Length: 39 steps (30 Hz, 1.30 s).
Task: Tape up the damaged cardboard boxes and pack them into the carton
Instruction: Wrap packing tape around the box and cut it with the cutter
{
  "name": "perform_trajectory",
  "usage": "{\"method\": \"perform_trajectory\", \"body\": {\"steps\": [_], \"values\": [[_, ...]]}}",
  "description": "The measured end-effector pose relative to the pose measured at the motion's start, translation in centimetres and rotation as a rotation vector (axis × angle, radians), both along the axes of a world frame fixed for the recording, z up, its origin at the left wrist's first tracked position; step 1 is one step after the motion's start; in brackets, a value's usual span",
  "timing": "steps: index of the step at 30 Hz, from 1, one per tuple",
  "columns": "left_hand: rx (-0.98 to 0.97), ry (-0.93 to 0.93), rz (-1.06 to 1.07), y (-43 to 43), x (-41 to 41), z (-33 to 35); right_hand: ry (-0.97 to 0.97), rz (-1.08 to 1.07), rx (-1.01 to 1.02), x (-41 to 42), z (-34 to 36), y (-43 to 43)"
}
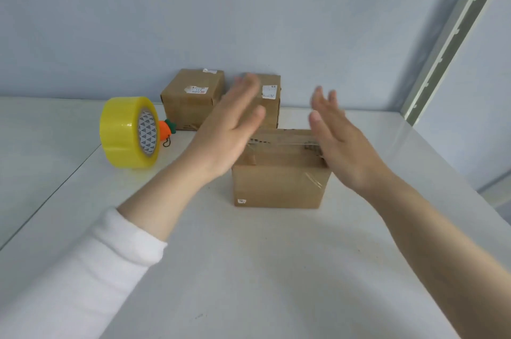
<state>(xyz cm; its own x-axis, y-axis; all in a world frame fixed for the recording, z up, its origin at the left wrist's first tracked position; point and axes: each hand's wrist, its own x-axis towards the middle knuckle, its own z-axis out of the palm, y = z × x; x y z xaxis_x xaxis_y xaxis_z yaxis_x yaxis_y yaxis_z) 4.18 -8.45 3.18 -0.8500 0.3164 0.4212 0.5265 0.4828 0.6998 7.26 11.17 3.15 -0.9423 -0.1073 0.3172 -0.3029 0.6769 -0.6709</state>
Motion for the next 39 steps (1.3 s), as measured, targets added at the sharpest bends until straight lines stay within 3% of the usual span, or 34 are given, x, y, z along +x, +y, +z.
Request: {"method": "perform_trajectory", "body": {"steps": [2,4,10,15,17,20,23,26,28,32,37,39], "values": [[-0.47,0.09,-0.029,1.3,-0.5,0.0,0.067,0.05,0.47,-0.5,-0.2,-1.5],[-0.718,0.043,-0.008,2.2,-0.9,-1.2,0.018,0.024,0.651,-0.5,-1.2,-2.4],[-0.721,-0.051,-0.08,1.5,-1.6,-0.9,-0.167,0.142,0.615,-1.5,-0.1,-1.4],[-0.597,0.016,-0.083,1.4,-1.1,-1.9,-0.09,0.146,0.627,-1.2,-1.1,-1.3],[-0.49,-0.024,-0.161,0.8,-1.3,-1.6,-0.101,0.207,0.518,-1.2,-0.7,-0.7],[-0.195,-0.08,-0.234,-1.8,-0.4,-2.2,-0.118,0.333,0.008,-0.2,-0.7,1.9],[-0.094,-0.197,-0.156,-3.3,1.2,-4.1,-0.218,0.367,-0.283,1.6,-2.8,3.2],[0.02,-0.274,-0.014,-2.7,1.9,-4.4,-0.246,0.211,-0.488,1.6,-3.9,2.8],[0.074,-0.29,0.119,-2.1,1.9,-4.1,-0.316,0.044,-0.537,1.2,-3.3,2.2],[-0.033,-0.475,0.252,-1.5,2.6,-4.4,-0.519,-0.09,-0.478,0.9,-3.8,1.8],[0.624,-0.645,0.18,0.6,3.8,-5.3,-0.445,-0.067,-0.849,1.4,-5.6,0.2],[0.716,-0.669,0.224,2.2,4.3,-6.0,-0.417,-0.084,-0.883,1.8,-6.2,-1.3]]}}
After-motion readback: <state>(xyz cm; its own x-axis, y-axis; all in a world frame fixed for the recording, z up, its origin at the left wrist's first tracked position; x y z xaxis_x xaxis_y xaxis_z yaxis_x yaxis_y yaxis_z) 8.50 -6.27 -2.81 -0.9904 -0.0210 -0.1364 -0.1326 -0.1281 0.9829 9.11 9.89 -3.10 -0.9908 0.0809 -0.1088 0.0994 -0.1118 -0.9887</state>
